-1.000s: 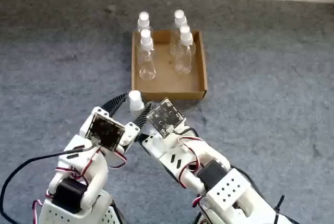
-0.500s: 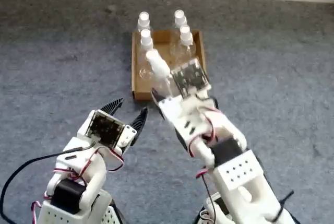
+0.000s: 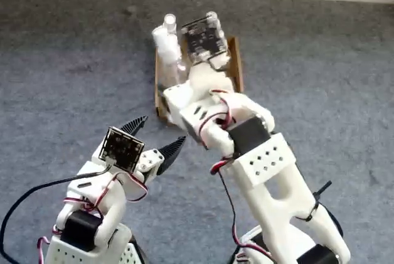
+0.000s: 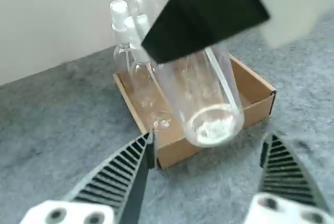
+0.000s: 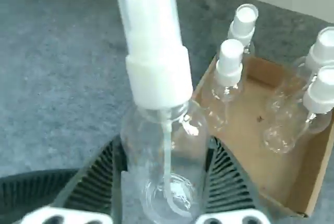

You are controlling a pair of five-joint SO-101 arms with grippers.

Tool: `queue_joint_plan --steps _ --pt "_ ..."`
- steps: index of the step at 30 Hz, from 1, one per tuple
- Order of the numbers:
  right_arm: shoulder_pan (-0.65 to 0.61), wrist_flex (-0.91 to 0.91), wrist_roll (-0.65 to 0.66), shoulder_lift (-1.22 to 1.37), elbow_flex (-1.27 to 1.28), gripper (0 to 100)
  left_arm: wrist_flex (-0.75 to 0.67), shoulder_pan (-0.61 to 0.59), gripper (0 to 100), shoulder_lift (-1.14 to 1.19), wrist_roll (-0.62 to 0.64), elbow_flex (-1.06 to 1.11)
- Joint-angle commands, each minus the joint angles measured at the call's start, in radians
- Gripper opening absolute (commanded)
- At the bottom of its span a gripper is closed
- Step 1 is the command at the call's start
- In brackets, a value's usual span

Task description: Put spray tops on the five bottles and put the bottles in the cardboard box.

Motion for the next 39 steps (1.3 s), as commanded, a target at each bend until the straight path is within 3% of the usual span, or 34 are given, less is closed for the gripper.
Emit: queue_joint_plan --steps 1,7,11,24,28,33,36,39 --pt "-0.053 0.074 -0.003 -0.025 -0.071 0.4 -0.078 -0.019 29 0.015 0.009 0.027" --pt "-0.033 0.166 0.003 -0.071 -0.068 0.4 -0.103 -0.085 29 0.015 0.009 0.031" --pt "-0.016 0.188 0.063 -0.114 -0.068 0.4 -0.112 -0.088 25 0.015 0.008 0.033" --pt "-0.001 0.239 0.068 -0.162 -0.068 0.4 -0.126 -0.085 23 0.015 -0.035 0.042" --pt "0.061 0.093 0.068 -0.147 -0.053 0.4 -0.124 -0.128 21 0.004 -0.035 0.047" --pt "0.176 -0.096 0.063 -0.007 -0.018 0.4 -0.129 -0.237 7 0.004 -0.035 0.048" --pt "0.189 -0.154 0.061 0.065 -0.013 0.4 -0.130 -0.248 1 0.004 -0.035 0.050" --pt "0.189 -0.193 0.061 0.128 -0.012 0.4 -0.132 -0.248 1 0.004 -0.035 0.070"
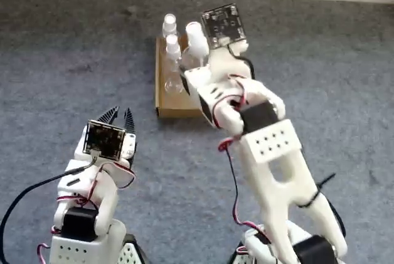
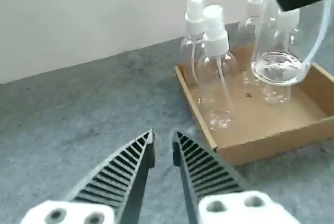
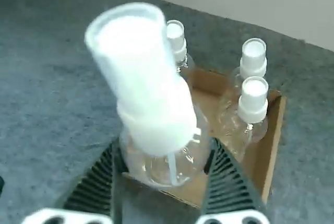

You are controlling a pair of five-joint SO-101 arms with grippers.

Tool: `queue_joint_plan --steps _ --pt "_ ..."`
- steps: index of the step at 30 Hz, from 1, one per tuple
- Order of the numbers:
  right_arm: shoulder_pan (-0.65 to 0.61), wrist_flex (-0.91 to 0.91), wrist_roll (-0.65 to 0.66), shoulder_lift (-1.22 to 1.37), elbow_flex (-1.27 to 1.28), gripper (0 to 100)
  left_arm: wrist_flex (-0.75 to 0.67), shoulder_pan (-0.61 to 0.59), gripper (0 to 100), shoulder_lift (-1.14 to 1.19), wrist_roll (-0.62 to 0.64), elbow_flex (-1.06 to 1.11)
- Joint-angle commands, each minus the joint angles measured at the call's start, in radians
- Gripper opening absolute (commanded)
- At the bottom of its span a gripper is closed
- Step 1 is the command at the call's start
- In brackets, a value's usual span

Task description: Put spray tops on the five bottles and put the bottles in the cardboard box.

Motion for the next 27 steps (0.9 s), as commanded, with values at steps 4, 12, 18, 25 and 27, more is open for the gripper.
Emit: queue_joint_plan --steps 4,12,18,25,27 --pt "0.012 -0.090 0.000 0.084 -0.005 0.4 -0.028 -0.010 1 -0.007 -0.003 0.001" --pt "0.010 -0.137 0.000 0.182 -0.005 0.4 -0.028 -0.010 1 -0.007 -0.003 0.001" --pt "0.015 -0.140 0.000 0.240 -0.005 0.4 -0.028 -0.008 1 -0.007 -0.003 0.001" --pt "0.015 -0.208 -0.002 0.272 0.028 0.4 -0.028 -0.008 1 -0.007 -0.003 0.002" --pt "0.015 -0.257 -0.002 0.268 0.073 0.4 -0.028 -0.008 1 -0.007 -0.003 0.002"
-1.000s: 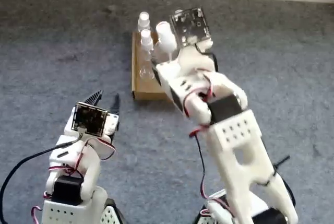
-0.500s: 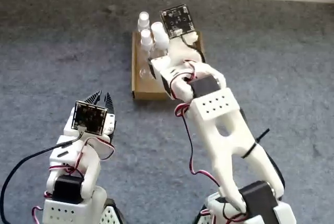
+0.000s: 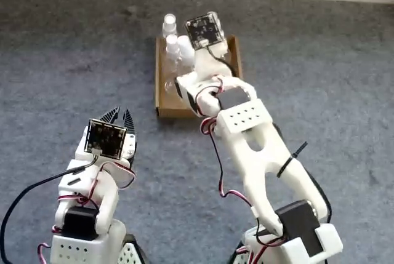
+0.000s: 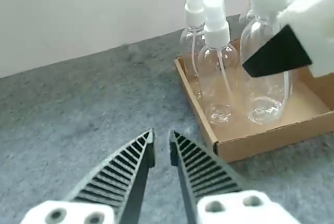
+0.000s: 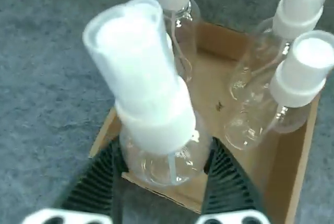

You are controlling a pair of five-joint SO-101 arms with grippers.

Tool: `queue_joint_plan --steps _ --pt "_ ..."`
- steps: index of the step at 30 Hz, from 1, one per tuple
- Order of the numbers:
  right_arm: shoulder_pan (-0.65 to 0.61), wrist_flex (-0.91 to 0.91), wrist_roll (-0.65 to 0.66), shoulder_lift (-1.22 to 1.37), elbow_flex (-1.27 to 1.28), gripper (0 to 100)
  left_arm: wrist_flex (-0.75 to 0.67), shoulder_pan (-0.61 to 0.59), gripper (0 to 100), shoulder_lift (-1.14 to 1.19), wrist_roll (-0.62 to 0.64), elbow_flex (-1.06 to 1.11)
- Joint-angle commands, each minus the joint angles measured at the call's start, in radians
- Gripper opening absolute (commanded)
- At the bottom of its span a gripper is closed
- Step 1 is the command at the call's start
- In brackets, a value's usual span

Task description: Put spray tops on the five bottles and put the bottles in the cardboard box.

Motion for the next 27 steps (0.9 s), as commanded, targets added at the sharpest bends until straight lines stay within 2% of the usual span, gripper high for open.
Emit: queue_joint_plan --steps 1,15,27 --pt "0.013 -0.088 -0.002 -0.013 0.031 0.4 -0.028 -0.005 1 -0.008 -0.003 -0.004" --pt "0.013 -0.237 0.000 -0.004 0.150 0.4 -0.028 -0.004 1 -0.007 -0.003 -0.004" --pt "0.013 -0.245 0.002 -0.002 0.159 0.4 -0.021 0.031 1 -0.007 -0.003 -0.004"
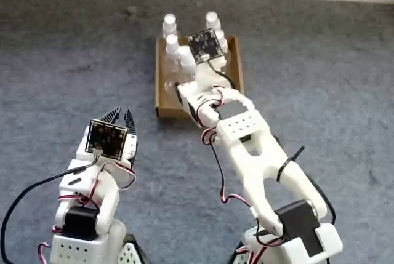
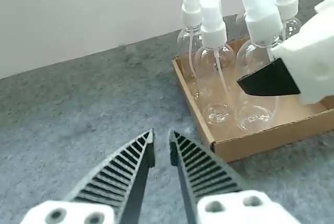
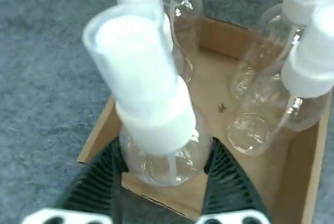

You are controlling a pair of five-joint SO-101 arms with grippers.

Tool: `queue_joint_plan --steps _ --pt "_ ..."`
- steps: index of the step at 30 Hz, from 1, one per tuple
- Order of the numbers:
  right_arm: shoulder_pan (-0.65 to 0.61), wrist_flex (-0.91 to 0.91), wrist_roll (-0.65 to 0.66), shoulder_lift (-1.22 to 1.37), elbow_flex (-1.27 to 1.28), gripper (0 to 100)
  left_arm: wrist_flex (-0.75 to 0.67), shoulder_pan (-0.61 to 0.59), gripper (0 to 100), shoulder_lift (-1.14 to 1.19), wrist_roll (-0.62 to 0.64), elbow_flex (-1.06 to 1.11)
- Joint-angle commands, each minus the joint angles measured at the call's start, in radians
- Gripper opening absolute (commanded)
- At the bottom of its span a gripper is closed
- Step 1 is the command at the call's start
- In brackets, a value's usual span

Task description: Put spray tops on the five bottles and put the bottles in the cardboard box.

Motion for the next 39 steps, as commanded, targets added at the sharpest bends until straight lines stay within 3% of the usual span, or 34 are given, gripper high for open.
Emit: queue_joint_plan --steps 1,23,31,39 --pt "0.013 -0.024 0.002 -0.004 -0.010 0.4 -0.021 0.019 1 -0.007 -0.003 -0.004" --pt "0.007 -0.021 0.006 0.108 -0.016 0.8 -0.025 0.021 1 -0.005 -0.003 -0.002" --pt "-0.004 -0.018 0.006 0.108 -0.018 13.2 -0.025 0.021 1 -0.004 -0.003 -0.002" --pt "-0.025 -0.016 0.006 0.108 -0.018 19.2 -0.025 0.021 1 -0.004 -0.003 -0.002"
